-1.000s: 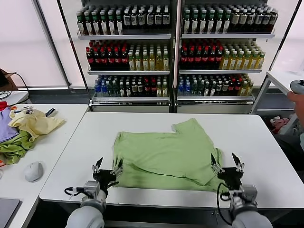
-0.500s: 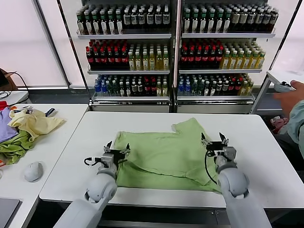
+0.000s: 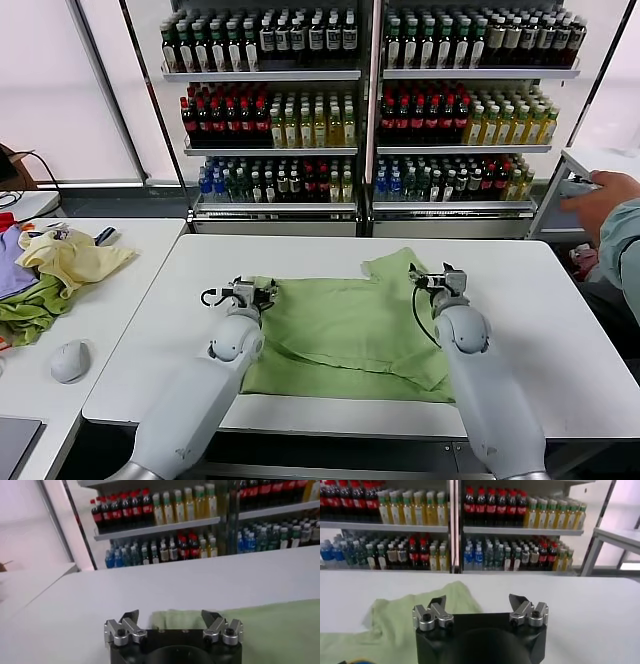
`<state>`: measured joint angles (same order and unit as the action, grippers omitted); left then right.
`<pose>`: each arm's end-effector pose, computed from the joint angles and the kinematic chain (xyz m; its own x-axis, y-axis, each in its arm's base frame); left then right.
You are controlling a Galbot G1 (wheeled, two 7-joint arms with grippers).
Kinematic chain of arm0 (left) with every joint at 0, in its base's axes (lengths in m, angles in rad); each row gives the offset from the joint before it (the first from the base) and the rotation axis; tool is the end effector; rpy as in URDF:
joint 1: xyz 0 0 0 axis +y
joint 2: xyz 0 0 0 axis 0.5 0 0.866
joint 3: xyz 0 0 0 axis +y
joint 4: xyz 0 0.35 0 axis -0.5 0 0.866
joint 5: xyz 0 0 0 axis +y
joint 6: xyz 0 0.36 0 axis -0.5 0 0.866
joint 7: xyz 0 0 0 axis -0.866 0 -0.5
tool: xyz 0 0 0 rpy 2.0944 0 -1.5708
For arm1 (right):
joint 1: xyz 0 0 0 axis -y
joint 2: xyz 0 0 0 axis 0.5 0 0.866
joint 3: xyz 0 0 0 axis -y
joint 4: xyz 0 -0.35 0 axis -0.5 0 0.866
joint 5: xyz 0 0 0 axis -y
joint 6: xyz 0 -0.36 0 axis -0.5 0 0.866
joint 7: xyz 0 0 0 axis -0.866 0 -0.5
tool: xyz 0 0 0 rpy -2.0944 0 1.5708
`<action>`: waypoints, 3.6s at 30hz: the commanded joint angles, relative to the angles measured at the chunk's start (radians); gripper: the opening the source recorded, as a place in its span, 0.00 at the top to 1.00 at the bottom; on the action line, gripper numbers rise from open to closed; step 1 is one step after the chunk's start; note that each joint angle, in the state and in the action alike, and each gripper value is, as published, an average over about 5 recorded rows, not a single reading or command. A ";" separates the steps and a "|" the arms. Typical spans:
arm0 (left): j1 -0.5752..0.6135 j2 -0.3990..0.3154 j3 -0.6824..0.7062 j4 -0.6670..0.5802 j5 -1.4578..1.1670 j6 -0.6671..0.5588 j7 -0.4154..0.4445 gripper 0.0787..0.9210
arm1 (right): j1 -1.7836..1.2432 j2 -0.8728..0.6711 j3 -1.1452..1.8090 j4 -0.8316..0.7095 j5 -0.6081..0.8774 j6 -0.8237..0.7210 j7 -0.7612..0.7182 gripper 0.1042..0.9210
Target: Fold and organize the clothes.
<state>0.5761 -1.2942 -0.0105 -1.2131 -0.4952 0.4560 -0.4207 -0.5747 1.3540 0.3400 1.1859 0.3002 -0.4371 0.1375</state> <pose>0.4901 -0.0292 -0.3150 -0.8869 -0.0876 0.4537 -0.0189 0.9879 0.1538 0.5137 -0.0449 -0.2843 -0.9270 0.0483 0.3719 0.0415 0.9988 -0.0263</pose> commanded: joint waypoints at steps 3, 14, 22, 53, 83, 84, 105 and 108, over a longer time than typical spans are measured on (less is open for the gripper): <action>-0.086 -0.026 0.021 0.132 -0.105 0.057 0.010 0.12 | 0.164 0.068 -0.006 -0.289 0.003 0.005 -0.015 0.12; -0.035 0.005 0.030 0.078 -0.161 0.094 0.017 0.33 | 0.173 0.080 -0.029 -0.346 0.015 -0.020 -0.079 0.43; 0.016 0.032 0.016 0.009 -0.197 0.072 0.025 0.53 | 0.139 0.052 -0.039 -0.288 0.021 -0.006 -0.097 0.72; 0.345 0.230 -0.093 -0.626 -0.168 -0.107 0.058 0.97 | -0.432 -0.171 0.082 0.579 0.095 0.086 -0.121 0.99; 0.601 0.225 -0.142 -0.696 0.103 -0.007 0.080 0.86 | -0.771 -0.073 0.180 0.771 -0.035 0.013 -0.084 0.97; 0.608 0.218 -0.145 -0.707 0.115 -0.019 0.073 0.83 | -0.779 -0.073 0.182 0.782 -0.039 0.016 -0.085 0.94; 0.607 -0.018 -0.180 -0.549 0.218 0.014 -0.096 0.14 | -0.855 -0.066 0.177 0.831 -0.056 0.084 -0.092 0.23; 0.619 -0.016 -0.172 -0.548 0.225 0.020 -0.095 0.17 | -0.855 -0.063 0.180 0.829 -0.055 0.090 -0.093 0.15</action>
<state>1.1859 -1.2402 -0.1859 -1.8399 -0.3124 0.4493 -0.4774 -1.4097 1.2825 0.5230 2.0038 0.2519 -0.3562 0.0430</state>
